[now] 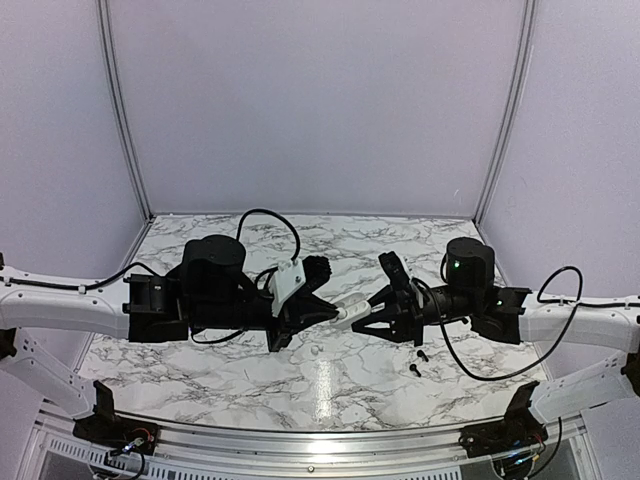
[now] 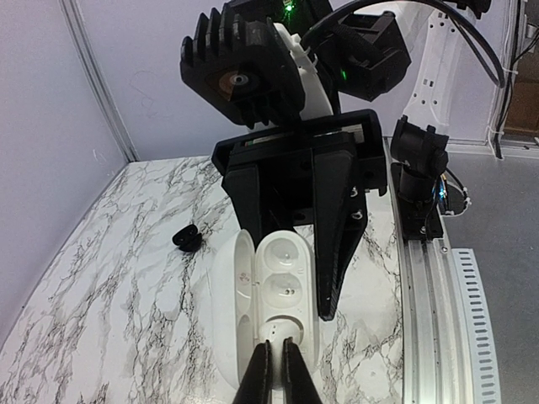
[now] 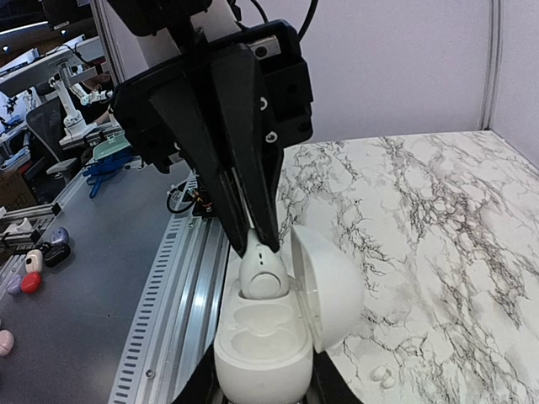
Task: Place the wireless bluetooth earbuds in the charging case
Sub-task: Insert the left earbud into the left side groove of the charging case.
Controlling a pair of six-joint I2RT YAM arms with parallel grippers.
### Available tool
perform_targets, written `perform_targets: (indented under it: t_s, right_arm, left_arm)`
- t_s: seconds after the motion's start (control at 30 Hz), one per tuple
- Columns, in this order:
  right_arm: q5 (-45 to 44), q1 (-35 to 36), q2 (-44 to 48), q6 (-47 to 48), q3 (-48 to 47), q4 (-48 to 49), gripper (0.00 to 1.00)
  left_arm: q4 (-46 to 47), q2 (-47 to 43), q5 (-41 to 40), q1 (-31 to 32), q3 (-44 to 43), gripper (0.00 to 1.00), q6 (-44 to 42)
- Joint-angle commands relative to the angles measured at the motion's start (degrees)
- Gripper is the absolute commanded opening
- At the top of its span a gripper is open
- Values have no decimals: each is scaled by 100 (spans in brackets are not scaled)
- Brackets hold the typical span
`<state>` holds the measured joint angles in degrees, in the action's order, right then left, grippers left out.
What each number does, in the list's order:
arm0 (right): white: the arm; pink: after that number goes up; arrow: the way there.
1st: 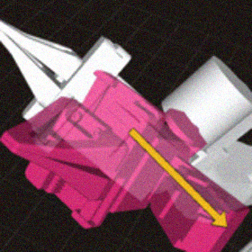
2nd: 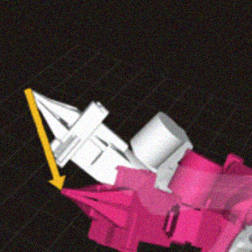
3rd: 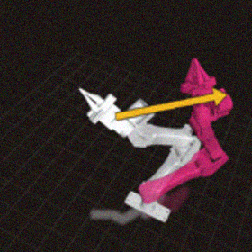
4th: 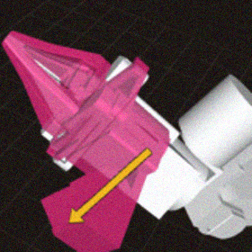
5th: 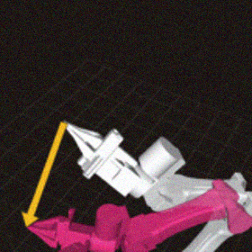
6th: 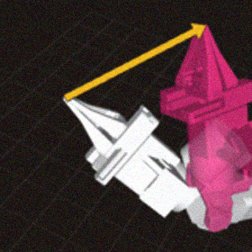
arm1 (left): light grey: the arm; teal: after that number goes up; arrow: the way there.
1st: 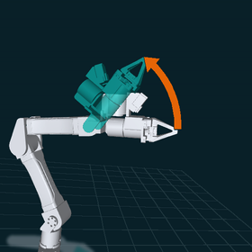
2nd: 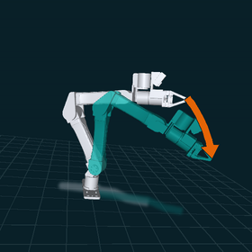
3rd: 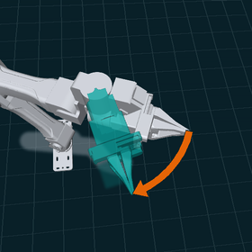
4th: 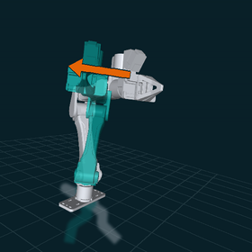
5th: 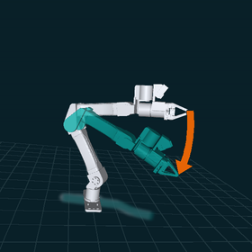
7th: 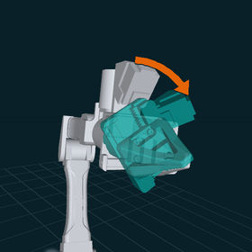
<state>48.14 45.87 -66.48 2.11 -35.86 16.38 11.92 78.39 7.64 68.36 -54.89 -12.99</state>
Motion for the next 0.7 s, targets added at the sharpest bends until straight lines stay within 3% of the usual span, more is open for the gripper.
perform_targets:
  t_s: [0.0, 0.67]
  right_arm:
    - [85, 14, 56, -70, -139, 370, 0]
    - [46, 19, 32, -119, -206, 412, 0]
  left_arm:
    - [-146, 37, 130, 53, -36, 0, 16]
    - [-626, 512, 160, 194, -282, 0, -137]
